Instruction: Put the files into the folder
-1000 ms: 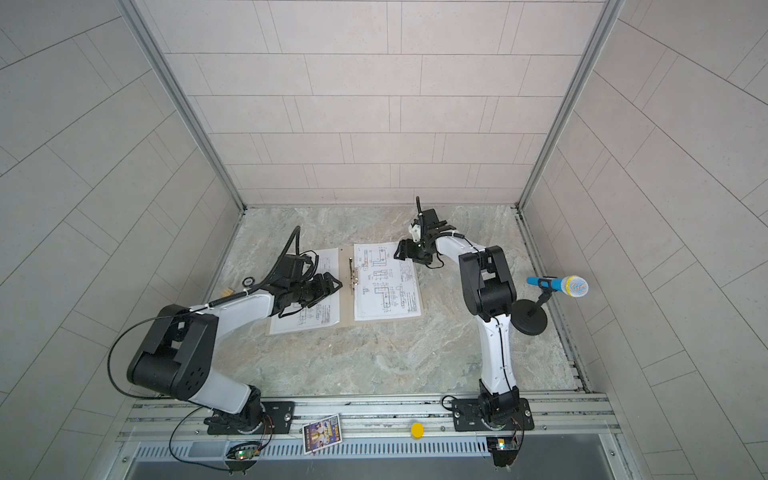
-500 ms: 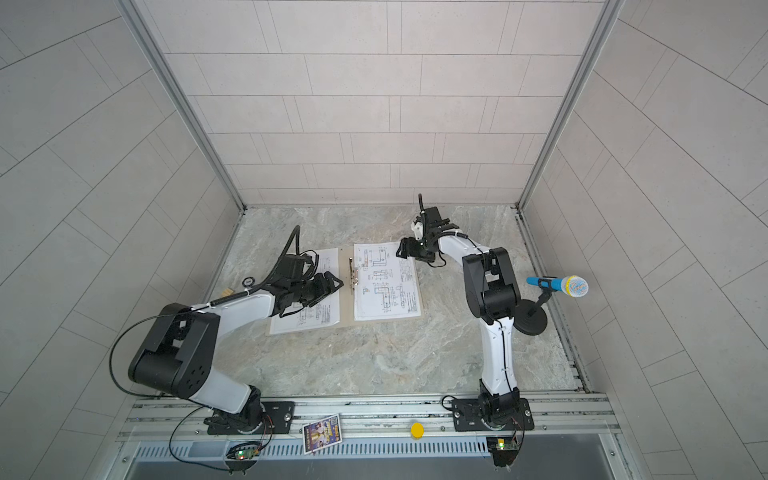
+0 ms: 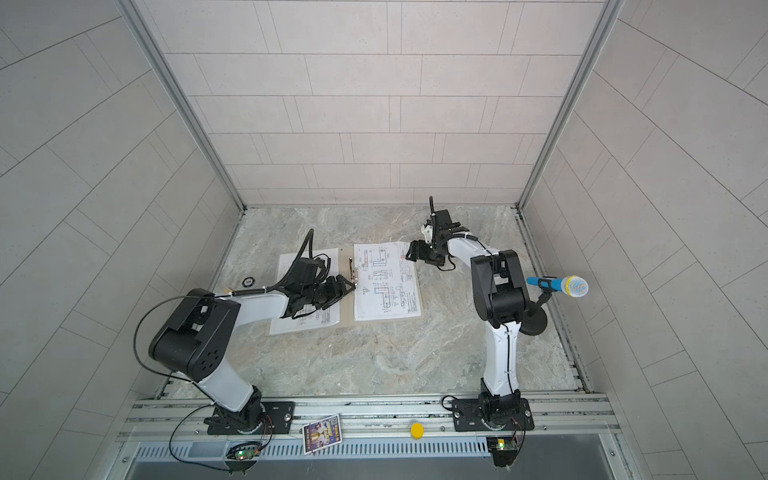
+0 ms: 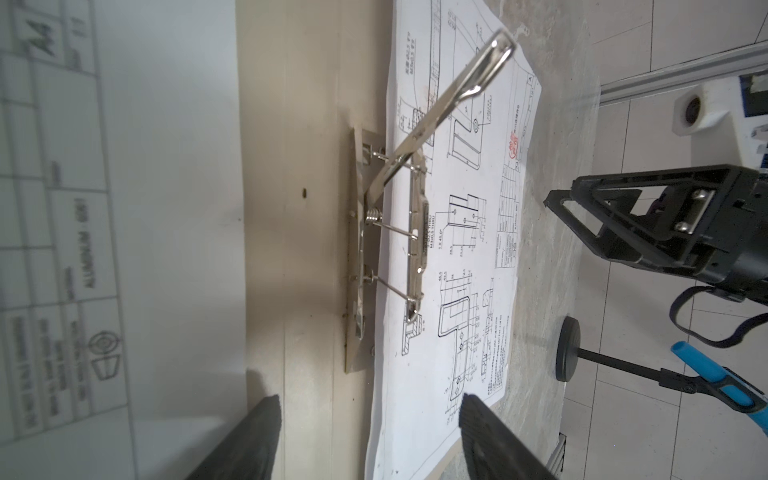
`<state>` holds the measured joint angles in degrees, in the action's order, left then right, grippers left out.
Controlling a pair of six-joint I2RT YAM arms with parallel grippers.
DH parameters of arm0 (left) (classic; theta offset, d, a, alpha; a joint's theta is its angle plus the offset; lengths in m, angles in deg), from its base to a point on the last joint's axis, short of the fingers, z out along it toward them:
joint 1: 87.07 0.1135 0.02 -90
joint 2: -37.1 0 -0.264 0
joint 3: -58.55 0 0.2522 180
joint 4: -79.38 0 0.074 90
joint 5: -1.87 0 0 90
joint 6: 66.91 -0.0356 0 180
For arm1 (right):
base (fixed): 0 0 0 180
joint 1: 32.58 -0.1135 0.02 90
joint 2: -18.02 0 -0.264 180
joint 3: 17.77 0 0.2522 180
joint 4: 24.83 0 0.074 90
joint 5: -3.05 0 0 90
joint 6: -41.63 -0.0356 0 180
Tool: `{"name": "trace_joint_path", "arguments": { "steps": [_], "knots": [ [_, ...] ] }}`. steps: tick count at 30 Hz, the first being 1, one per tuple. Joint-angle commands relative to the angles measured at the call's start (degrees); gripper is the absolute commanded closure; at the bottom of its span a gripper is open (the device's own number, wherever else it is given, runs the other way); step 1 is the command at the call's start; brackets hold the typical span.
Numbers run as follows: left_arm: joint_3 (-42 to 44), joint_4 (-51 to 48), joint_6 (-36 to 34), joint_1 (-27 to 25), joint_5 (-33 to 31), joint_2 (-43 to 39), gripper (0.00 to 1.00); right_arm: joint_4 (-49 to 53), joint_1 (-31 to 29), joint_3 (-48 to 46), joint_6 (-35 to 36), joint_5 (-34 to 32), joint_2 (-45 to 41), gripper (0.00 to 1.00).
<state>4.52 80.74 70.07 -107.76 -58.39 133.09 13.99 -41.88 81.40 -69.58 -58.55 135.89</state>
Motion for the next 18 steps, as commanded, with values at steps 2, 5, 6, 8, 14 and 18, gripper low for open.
{"name": "trace_joint_path", "arguments": {
  "steps": [2,5,6,8,14,18],
  "knots": [
    [-2.32,4.71,0.83,-0.34,0.83,2.71,0.26,0.60,0.72,-1.10,1.44,0.14,-3.15,0.20],
    [-3.77,5.38,0.36,-0.47,1.05,4.36,0.26,0.61,1.17,-1.66,1.65,0.32,-3.52,0.20],
    [-4.23,5.75,0.10,-0.54,1.13,4.81,0.26,0.61,1.35,-1.86,1.66,0.35,-3.60,0.20],
    [-5.14,5.80,-0.52,-0.71,1.16,5.50,0.26,0.61,1.55,-2.25,1.74,0.51,-3.77,0.20],
    [-6.15,6.99,-0.13,-1.74,1.11,6.76,0.26,0.58,2.15,-3.04,2.03,0.92,-4.04,0.20],
    [-6.30,8.15,0.74,-2.56,0.76,6.67,0.26,0.61,2.33,-3.31,2.09,1.21,-4.03,0.20]
  ]
}}
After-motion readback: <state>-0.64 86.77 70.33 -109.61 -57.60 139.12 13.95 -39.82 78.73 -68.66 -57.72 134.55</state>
